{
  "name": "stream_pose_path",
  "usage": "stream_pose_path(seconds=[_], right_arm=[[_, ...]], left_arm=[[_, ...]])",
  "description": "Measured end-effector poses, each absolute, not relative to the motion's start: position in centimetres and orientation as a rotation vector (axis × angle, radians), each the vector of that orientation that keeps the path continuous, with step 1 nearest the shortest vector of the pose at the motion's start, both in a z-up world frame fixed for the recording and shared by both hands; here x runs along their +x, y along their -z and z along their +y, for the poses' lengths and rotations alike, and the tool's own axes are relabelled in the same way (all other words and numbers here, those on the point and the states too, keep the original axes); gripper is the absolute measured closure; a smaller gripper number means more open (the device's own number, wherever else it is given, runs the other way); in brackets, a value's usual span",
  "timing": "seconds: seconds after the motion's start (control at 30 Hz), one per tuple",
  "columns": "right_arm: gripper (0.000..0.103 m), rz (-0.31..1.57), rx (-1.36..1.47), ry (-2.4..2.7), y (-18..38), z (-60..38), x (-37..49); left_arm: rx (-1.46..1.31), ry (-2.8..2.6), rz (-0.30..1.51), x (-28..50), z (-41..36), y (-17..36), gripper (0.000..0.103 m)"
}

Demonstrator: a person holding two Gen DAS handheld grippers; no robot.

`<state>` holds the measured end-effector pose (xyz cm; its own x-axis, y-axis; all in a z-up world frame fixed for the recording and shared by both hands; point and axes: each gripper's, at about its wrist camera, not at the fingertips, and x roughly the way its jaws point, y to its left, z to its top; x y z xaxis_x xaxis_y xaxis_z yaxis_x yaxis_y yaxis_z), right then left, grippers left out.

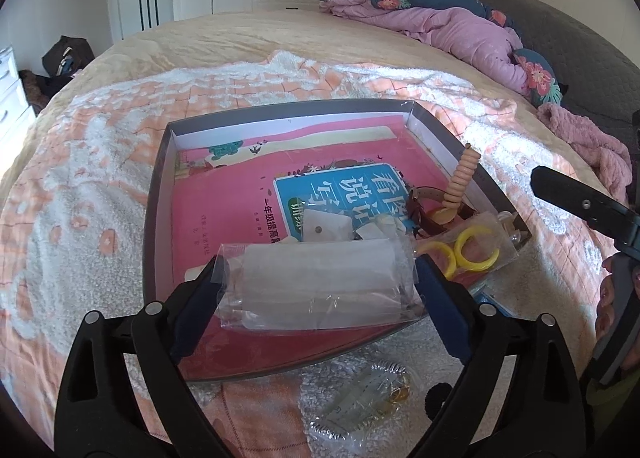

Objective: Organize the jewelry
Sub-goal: 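Release the orange hair tie into the box with the right gripper while the left releases the packet, then withdraw both open grippers back toward the last items beside the box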

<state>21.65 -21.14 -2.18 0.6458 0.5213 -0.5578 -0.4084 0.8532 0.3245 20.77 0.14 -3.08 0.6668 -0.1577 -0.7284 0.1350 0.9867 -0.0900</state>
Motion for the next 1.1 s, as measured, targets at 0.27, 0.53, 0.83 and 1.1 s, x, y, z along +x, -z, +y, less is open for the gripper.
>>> stream_pose_path(seconds=[0.27,0.53,0.83,1.1], right_arm=[[0.017,0.647,0.196,-0.529,0.6,-21.9,20.2],[0.012,0.617,0.194,-0.545,-0.8,-21.7,18.7],[0.01,0.578,0.157,-0.572,-2.4,-20.6,16.2],[0.01,0.577,0.119,-0.582,-2.6,-20.0,14.4]], left_arm=[[-0.045,0.164,0.792,20.2,0.6,1.7,0.015],[-0.066,0.155,0.733,18.7,1.5,-0.7,0.009],[-0.092,0.121,0.689,16.9,3.1,-2.4,0.009],[-0.096,0.101,0.678,15.3,3.9,-3.0,0.009]])
